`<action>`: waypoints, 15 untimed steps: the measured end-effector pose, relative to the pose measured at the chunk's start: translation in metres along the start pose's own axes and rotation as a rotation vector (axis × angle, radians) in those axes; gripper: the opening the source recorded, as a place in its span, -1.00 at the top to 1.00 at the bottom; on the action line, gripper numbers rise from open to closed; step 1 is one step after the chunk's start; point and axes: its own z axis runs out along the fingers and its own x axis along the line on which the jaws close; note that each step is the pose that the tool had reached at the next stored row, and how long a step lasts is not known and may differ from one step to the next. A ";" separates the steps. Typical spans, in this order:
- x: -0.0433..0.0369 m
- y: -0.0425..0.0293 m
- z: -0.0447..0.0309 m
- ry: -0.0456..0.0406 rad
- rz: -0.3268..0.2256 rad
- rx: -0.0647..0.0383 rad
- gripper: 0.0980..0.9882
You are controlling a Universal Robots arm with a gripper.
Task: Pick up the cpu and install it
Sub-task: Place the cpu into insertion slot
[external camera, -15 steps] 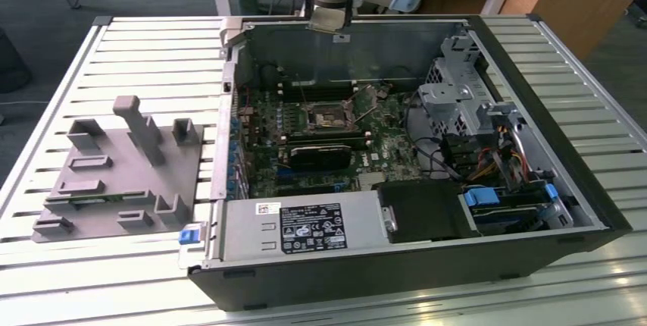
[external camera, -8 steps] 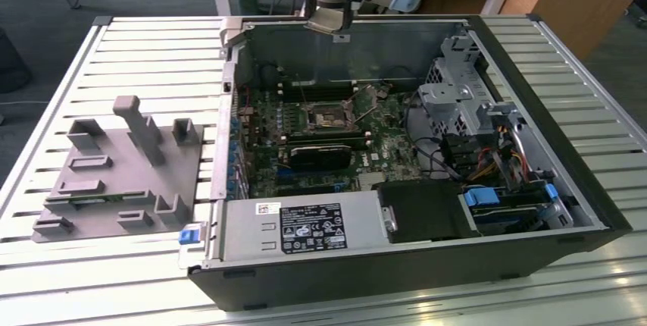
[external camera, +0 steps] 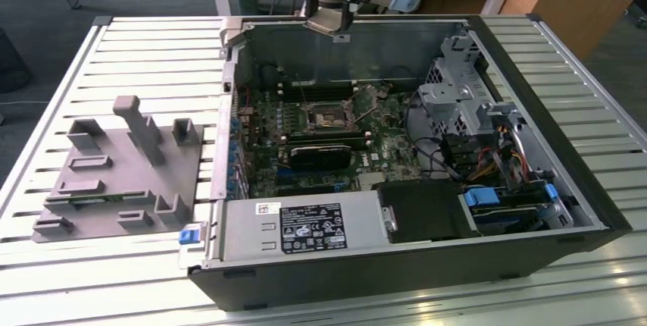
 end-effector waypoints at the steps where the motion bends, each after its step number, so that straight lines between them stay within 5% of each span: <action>1: 0.0000 0.0000 0.0001 -0.0003 0.014 0.000 0.02; 15: 0.0000 0.0000 0.0009 -0.0049 0.206 0.004 0.02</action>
